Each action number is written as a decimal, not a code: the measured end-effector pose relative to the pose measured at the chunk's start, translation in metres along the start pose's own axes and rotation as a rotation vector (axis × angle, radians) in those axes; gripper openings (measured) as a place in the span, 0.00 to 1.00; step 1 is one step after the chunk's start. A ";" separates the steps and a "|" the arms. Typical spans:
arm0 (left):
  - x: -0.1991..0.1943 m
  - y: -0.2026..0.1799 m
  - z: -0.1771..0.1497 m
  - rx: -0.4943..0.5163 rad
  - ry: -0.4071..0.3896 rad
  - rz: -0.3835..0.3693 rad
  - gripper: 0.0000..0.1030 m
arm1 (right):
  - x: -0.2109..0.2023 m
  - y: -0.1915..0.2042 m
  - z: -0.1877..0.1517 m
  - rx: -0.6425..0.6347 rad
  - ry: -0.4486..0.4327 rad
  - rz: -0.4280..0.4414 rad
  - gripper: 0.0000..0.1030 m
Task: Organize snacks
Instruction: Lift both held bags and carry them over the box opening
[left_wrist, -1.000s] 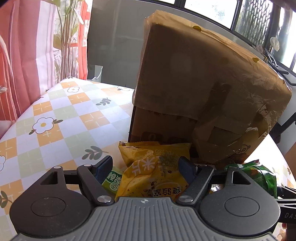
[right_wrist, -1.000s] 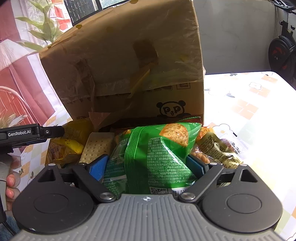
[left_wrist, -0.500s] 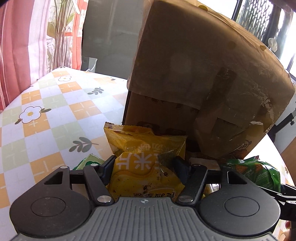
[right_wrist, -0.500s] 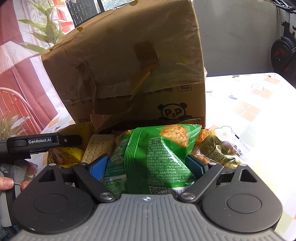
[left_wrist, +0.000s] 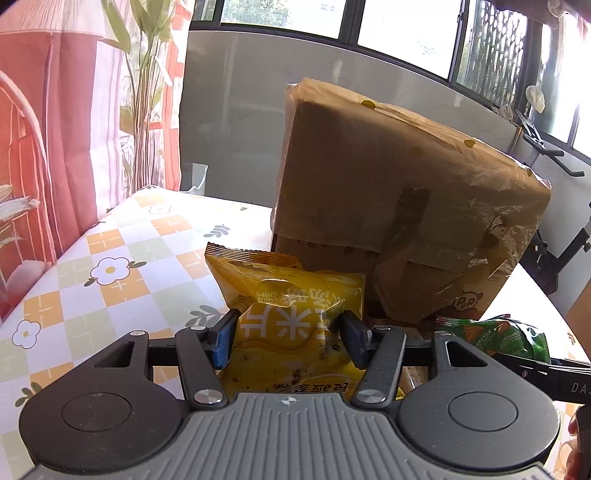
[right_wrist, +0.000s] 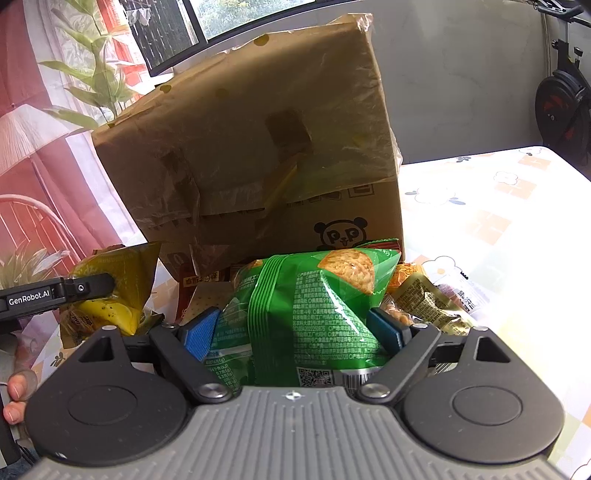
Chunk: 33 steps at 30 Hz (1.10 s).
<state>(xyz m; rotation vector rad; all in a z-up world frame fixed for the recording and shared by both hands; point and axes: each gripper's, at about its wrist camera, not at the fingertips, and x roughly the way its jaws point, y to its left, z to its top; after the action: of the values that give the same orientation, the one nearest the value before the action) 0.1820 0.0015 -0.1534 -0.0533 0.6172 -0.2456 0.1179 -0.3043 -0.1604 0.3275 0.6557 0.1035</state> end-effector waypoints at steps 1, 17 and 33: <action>-0.001 0.000 0.000 0.002 -0.002 0.002 0.59 | -0.001 0.000 0.000 0.001 -0.002 0.001 0.84; -0.053 -0.009 0.018 0.042 -0.112 -0.009 0.59 | -0.046 0.007 0.012 -0.017 -0.113 0.040 0.84; -0.071 -0.042 0.118 0.118 -0.250 -0.098 0.59 | -0.093 0.022 0.112 -0.096 -0.327 0.091 0.84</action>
<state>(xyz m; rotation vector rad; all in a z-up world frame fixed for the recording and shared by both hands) 0.1853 -0.0245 -0.0119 0.0002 0.3512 -0.3636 0.1129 -0.3315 -0.0157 0.2738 0.3113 0.1637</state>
